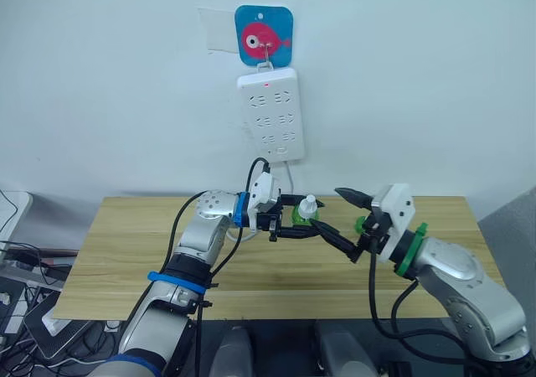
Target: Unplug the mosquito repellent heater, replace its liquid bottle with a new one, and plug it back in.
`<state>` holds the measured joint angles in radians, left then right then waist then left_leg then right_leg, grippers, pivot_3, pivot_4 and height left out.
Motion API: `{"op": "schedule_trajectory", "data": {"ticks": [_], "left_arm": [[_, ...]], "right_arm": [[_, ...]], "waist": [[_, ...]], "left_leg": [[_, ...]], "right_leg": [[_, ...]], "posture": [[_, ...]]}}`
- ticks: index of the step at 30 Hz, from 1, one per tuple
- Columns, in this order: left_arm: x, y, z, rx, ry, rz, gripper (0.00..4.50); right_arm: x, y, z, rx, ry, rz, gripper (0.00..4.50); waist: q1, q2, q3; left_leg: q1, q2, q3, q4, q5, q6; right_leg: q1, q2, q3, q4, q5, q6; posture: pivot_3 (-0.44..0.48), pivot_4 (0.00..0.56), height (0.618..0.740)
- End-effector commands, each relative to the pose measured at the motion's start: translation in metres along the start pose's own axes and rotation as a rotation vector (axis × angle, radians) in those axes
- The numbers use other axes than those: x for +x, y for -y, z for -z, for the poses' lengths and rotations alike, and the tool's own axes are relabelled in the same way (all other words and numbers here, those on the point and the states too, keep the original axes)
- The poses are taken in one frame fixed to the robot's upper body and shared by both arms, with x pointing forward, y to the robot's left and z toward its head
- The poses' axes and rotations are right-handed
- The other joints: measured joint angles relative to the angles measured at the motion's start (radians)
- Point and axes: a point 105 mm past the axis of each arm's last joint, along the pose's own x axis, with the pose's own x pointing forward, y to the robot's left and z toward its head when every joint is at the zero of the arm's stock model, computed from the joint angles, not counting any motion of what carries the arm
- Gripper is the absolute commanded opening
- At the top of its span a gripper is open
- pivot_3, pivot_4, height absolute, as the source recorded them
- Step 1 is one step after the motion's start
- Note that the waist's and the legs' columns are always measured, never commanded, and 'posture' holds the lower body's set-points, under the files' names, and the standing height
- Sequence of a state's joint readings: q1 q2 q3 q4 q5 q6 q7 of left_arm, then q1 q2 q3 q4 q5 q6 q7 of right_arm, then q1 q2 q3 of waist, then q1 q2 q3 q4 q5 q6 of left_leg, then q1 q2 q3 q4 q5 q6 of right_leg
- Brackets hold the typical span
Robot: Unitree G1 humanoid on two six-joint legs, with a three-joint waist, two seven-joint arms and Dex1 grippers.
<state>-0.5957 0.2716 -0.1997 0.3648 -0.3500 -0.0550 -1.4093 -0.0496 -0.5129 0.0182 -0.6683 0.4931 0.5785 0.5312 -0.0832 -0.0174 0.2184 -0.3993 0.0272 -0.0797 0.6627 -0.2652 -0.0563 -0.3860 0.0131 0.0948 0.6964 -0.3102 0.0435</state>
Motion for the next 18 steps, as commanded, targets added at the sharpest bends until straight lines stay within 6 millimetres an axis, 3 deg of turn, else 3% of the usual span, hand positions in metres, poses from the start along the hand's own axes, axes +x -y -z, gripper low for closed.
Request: {"op": "schedule_trajectory", "data": {"ticks": [1,6,10,13,18], "left_arm": [[0.002,-0.002,-0.009,0.041,0.016,0.013,2.28],[0.001,-0.002,-0.009,0.043,0.014,0.016,2.28],[0.001,-0.001,-0.009,0.043,0.015,0.017,2.28],[0.003,0.0,-0.009,0.043,0.018,0.019,2.28],[0.003,0.002,-0.009,0.043,0.019,0.021,2.28]], "right_arm": [[-0.008,-0.003,-0.014,-0.023,0.038,-0.032,4.45],[-0.011,-0.012,-0.015,-0.012,0.027,-0.111,4.45],[0.004,-0.019,-0.018,-0.012,0.054,-0.125,4.45],[0.02,-0.015,-0.022,-0.025,0.092,-0.083,4.45],[0.031,-0.001,-0.021,-0.067,0.096,-0.001,4.45]], "waist": [[-0.001,0.0,0.0],[-0.001,0.0,0.0],[-0.003,0.0,0.0],[-0.003,0.0,0.0],[0.0,0.0,0.0]], "left_leg": [[0.0,0.0,0.0,0.0,0.0,0.0],[0.0,0.0,0.0,0.0,0.0,0.0],[0.0,0.0,0.0,0.0,0.0,0.0],[0.0,0.001,0.0,0.0,0.0,0.0],[0.0,0.0,0.0,0.0,0.0,0.0]], "right_leg": [[0.0,0.0,0.0,0.0,0.0,0.0],[0.0,0.001,0.0,0.0,0.0,0.0],[0.0,0.001,0.0,0.0,0.0,0.0],[0.0,0.001,0.0,0.0,0.0,0.0],[0.0,0.0,0.0,-0.001,0.0,0.0]], "posture": [[-0.081,0.205,0.74],[-0.08,0.204,0.74],[-0.075,0.202,0.74],[-0.075,0.202,0.74],[-0.063,0.19,0.74]]}}
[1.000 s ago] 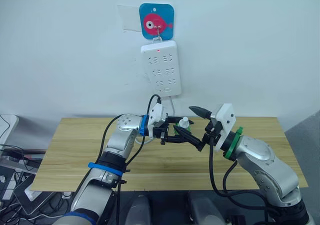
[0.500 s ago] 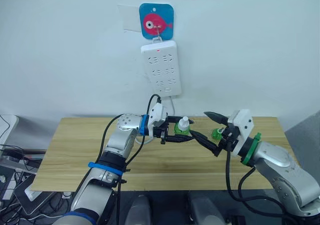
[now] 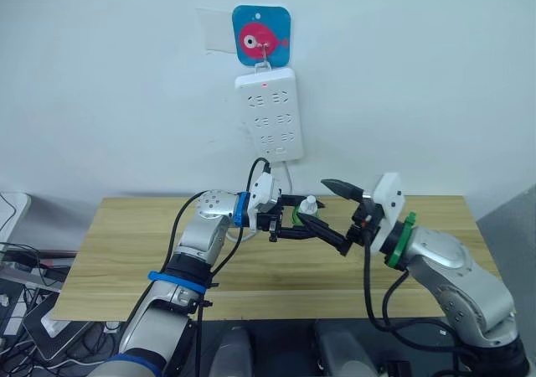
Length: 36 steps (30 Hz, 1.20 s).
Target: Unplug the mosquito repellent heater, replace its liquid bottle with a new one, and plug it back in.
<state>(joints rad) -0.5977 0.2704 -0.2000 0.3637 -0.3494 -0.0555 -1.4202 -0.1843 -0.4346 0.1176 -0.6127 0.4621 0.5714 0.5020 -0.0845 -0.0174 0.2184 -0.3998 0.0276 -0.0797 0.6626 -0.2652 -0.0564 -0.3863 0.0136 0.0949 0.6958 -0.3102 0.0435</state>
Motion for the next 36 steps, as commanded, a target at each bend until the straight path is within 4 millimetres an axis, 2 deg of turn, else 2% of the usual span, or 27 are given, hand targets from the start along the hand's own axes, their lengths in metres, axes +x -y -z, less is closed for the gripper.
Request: {"op": "schedule_trajectory", "data": {"ticks": [1,8,18,23,26,32,36], "left_arm": [[0.002,0.001,-0.008,0.039,0.018,0.008,2.28],[0.001,0.001,-0.008,0.042,0.013,0.013,2.28],[0.002,0.001,-0.008,0.041,0.018,0.018,2.28],[0.001,0.002,-0.008,0.04,0.016,0.02,2.28],[0.001,0.001,-0.008,0.04,0.016,0.019,2.28],[0.001,0.002,-0.008,0.04,0.015,0.019,2.28],[0.001,0.003,-0.008,0.04,0.015,0.019,2.28]], "right_arm": [[0.001,0.01,-0.004,-0.064,0.015,0.061,4.45],[-0.022,0.018,-0.008,-0.076,0.008,0.09,4.45],[-0.04,0.009,-0.009,-0.04,-0.033,0.041,4.45],[-0.034,-0.007,-0.007,-0.023,-0.039,-0.045,4.45],[-0.021,-0.009,-0.006,-0.018,-0.019,-0.053,4.45],[0.0,-0.002,-0.007,-0.027,0.023,-0.01,4.45],[-0.003,0.005,-0.003,-0.049,0.009,0.024,4.45]], "waist": [[0.002,0.0,0.0],[0.002,0.0,0.0],[0.001,0.0,0.0],[0.0,0.0,0.0],[-0.001,0.0,0.0],[0.0,0.0,0.0],[0.001,0.0,0.0]], "left_leg": [[0.0,0.0,0.0,0.0,0.0,0.0],[-0.001,0.0,0.0,0.0,0.0,0.0],[0.0,0.0,0.0,0.0,0.0,0.0],[0.0,0.0,0.0,0.0,0.0,0.0],[0.0,0.0,0.0,0.0,0.0,0.0],[0.0,0.0,0.0,0.0,0.0,0.0],[0.0,0.0,0.0,0.0,0.0,0.0]], "right_leg": [[0.0,0.0,0.0,0.0,0.0,0.0],[-0.001,-0.001,0.0,0.0,0.0,0.0],[-0.001,0.0,0.0,0.001,0.0,0.0],[-0.001,0.0,0.0,0.001,0.0,0.0],[-0.001,0.0,0.0,0.001,0.0,0.0],[-0.001,0.0,0.0,0.001,0.0,0.0],[-0.001,0.0,0.0,0.0,0.0,0.0]], "posture": [[-0.063,0.19,0.74],[-0.071,0.185,0.74],[-0.08,0.185,0.74],[-0.075,0.186,0.74],[-0.07,0.187,0.74],[-0.068,0.187,0.74],[-0.067,0.185,0.74]]}}
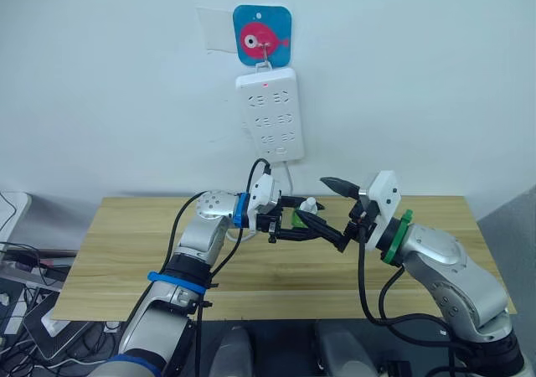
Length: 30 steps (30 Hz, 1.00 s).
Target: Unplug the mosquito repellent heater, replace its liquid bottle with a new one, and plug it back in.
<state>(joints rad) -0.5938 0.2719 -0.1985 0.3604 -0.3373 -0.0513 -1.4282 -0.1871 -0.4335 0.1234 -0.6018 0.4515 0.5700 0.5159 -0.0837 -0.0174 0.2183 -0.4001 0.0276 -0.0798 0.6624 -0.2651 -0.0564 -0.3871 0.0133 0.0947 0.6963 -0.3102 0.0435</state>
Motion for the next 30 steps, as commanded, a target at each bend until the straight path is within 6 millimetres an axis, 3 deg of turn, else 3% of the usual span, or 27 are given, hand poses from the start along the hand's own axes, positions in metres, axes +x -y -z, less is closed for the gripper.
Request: {"op": "schedule_trajectory", "data": {"ticks": [1,9,12,17,23,30], "left_arm": [[0.002,0.002,-0.01,0.043,0.026,0.012,2.28],[0.001,0.001,-0.009,0.042,0.025,0.011,2.28],[0.002,0.002,-0.009,0.041,0.025,0.015,2.28],[0.003,0.001,-0.009,0.041,0.027,0.018,2.28],[0.003,0.001,-0.01,0.043,0.026,0.019,2.28],[0.002,0.001,-0.009,0.042,0.021,0.016,2.28]], "right_arm": [[-0.008,0.007,-0.005,-0.051,0.011,0.045,4.45],[-0.041,0.02,-0.009,-0.065,-0.033,0.097,4.45],[-0.048,0.014,-0.008,-0.058,-0.058,0.06,4.45],[-0.037,-0.007,-0.006,-0.034,-0.052,-0.048,4.45],[-0.016,-0.014,-0.014,0.01,0.013,-0.084,4.45],[-0.01,-0.026,-0.021,0.105,0.063,-0.103,4.45]], "waist": [[0.001,0.0,0.0],[0.001,0.0,0.0],[0.001,0.0,0.0],[-0.005,0.0,0.0],[-0.003,0.0,0.0],[0.0,0.0,0.0]], "left_leg": [[0.0,0.0,0.0,0.0,0.0,0.0],[0.0,0.0,0.0,0.0,0.0,0.0],[0.0,-0.001,0.001,0.0,0.0,0.0],[0.001,0.001,0.0,0.0,0.0,0.0],[0.001,0.0,0.0,0.001,0.0,0.0],[0.0,0.0,0.0,0.0,0.0,0.0]], "right_leg": [[0.0,0.0,0.0,0.0,0.0,0.0],[0.0,0.0,0.0,0.0,0.0,0.0],[0.0,0.0,0.001,0.0,0.0,0.0],[0.0,0.001,0.001,0.001,0.0,0.0],[0.0,0.001,0.001,0.001,0.0,0.0],[0.0,0.0,0.0,0.0,0.0,0.0]], "posture": [[-0.067,0.185,0.74],[-0.076,0.187,0.74],[-0.08,0.186,0.74],[-0.083,0.185,0.74],[-0.083,0.185,0.74],[-0.068,0.195,0.74]]}}
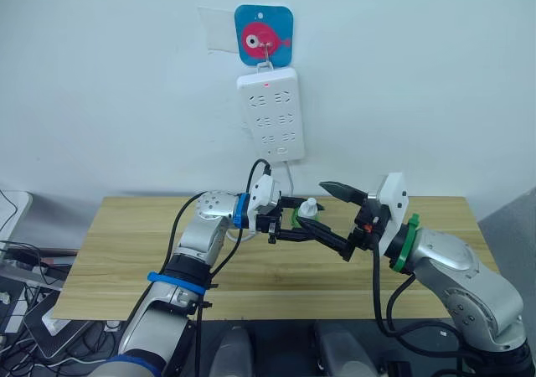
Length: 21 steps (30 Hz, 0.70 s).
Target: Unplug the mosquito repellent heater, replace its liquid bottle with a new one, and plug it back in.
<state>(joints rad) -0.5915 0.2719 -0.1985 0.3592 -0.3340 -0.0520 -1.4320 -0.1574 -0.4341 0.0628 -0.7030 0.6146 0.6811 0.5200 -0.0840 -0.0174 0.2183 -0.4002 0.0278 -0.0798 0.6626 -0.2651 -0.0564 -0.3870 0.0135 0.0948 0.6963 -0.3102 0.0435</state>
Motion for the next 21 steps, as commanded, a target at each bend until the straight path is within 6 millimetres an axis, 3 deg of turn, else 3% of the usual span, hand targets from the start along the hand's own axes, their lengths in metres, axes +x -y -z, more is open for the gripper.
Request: {"op": "schedule_trajectory", "data": {"ticks": [1,2,11,16,21], "left_arm": [[0.002,0.001,-0.01,0.042,0.024,0.013,2.28],[0.003,0.001,-0.01,0.042,0.025,0.014,2.28],[0.003,0.001,-0.009,0.041,0.022,0.02,2.28],[0.003,0.001,-0.009,0.039,0.019,0.021,2.28],[0.004,0.0,-0.009,0.04,0.019,0.023,2.28]], "right_arm": [[0.0,-0.011,-0.005,0.0,0.027,-0.026,4.1],[-0.001,-0.012,-0.004,-0.005,0.023,-0.026,3.94],[-0.008,-0.009,0.008,-0.044,0.034,0.012,1.0],[-0.003,-0.026,0.002,-0.06,0.055,0.003,1.0],[0.01,-0.06,-0.019,-0.078,0.093,-0.022,1.0]], "waist": [[0.0,0.0,0.0],[0.0,0.0,0.0],[0.0,0.0,0.0],[-0.001,0.0,0.0],[-0.002,0.0,0.0]], "left_leg": [[0.0,0.0,0.0,0.0,0.0,0.0],[0.0,0.0,0.0,0.0,0.0,0.0],[0.0,0.0,0.0,0.0,0.0,0.0],[0.0,0.0,0.0,0.0,0.0,0.0],[0.0,0.0,0.0,0.0,0.0,0.0]], "right_leg": [[0.0,0.0,0.0,0.0,0.0,0.0],[0.0,0.0,0.0,0.0,0.0,0.0],[0.0,0.0,0.0,0.0,0.0,0.0],[0.0,0.0,0.0,0.0,0.0,0.0],[0.0,0.0,0.0,0.001,0.0,0.0]], "posture": [[-0.068,0.195,0.74],[-0.068,0.195,0.74],[-0.071,0.198,0.74],[-0.074,0.198,0.74],[-0.075,0.197,0.74]]}}
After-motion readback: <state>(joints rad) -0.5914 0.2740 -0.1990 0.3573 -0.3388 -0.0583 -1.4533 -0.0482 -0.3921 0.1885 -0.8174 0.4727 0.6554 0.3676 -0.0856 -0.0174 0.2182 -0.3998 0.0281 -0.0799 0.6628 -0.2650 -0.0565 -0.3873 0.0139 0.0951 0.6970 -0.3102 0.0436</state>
